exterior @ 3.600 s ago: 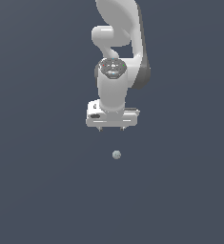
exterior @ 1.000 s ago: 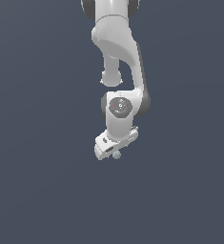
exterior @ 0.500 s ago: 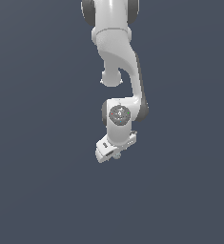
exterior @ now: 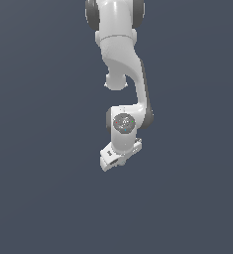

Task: Pick up the object and move it to a goal position.

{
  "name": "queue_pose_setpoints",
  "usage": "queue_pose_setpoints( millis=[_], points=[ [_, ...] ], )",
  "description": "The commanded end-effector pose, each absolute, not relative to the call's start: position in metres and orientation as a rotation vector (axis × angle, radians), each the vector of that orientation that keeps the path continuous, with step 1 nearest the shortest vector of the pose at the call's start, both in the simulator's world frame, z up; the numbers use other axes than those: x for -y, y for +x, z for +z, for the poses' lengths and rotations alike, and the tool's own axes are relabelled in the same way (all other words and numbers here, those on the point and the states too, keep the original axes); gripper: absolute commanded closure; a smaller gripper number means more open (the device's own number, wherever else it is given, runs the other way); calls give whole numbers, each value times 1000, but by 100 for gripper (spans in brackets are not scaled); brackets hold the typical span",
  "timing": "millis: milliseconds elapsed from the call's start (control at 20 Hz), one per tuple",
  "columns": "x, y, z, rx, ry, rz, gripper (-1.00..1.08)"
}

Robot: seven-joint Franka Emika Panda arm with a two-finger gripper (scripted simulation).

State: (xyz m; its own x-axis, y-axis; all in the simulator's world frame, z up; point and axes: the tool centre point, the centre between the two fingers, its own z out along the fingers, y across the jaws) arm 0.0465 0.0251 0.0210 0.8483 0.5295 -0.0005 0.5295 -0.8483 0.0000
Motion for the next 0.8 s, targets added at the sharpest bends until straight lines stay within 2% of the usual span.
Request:
queue_pose_setpoints(
  millis=[0,750],
  points=[
    [-25,47,21,-866,3020,0,108],
    [-21,36,26,-866,3020,0,108]
  ],
)
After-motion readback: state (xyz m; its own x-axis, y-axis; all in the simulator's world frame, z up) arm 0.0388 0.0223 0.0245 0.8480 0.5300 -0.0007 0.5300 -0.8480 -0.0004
